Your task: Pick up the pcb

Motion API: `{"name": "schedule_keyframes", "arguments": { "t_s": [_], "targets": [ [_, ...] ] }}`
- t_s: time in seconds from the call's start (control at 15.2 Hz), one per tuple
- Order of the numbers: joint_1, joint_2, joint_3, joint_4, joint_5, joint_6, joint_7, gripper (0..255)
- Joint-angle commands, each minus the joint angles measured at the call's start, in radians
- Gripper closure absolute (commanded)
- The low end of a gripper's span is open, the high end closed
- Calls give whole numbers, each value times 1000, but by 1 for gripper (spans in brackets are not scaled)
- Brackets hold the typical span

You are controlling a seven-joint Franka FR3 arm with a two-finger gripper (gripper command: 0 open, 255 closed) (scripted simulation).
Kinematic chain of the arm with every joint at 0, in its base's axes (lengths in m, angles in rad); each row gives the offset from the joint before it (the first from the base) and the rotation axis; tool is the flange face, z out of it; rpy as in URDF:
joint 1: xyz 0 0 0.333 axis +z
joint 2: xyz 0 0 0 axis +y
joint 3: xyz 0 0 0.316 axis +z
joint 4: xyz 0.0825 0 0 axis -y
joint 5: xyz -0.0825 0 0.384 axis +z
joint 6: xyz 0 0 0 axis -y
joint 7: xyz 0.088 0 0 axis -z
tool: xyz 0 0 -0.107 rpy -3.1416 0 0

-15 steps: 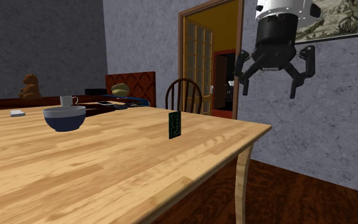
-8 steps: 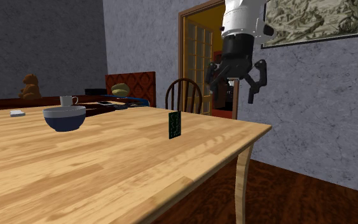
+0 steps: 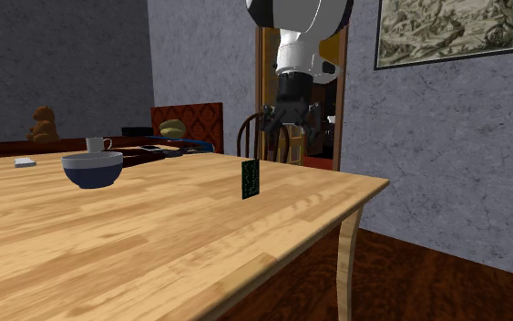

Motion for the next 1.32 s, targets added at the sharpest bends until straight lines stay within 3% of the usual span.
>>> {"name": "schedule_keyframes", "arguments": {
  "t_s": [0.0,0.53,1.19,1.25],
  "targets": [
    [21,86,14,89,-24,-11,57,0],
    [157,474,20,561,-129,-129,242,0],
    [149,474,15,459,-128,-28,232,0],
    [149,473,15,458,-128,-27,232,255]
  ]
}}
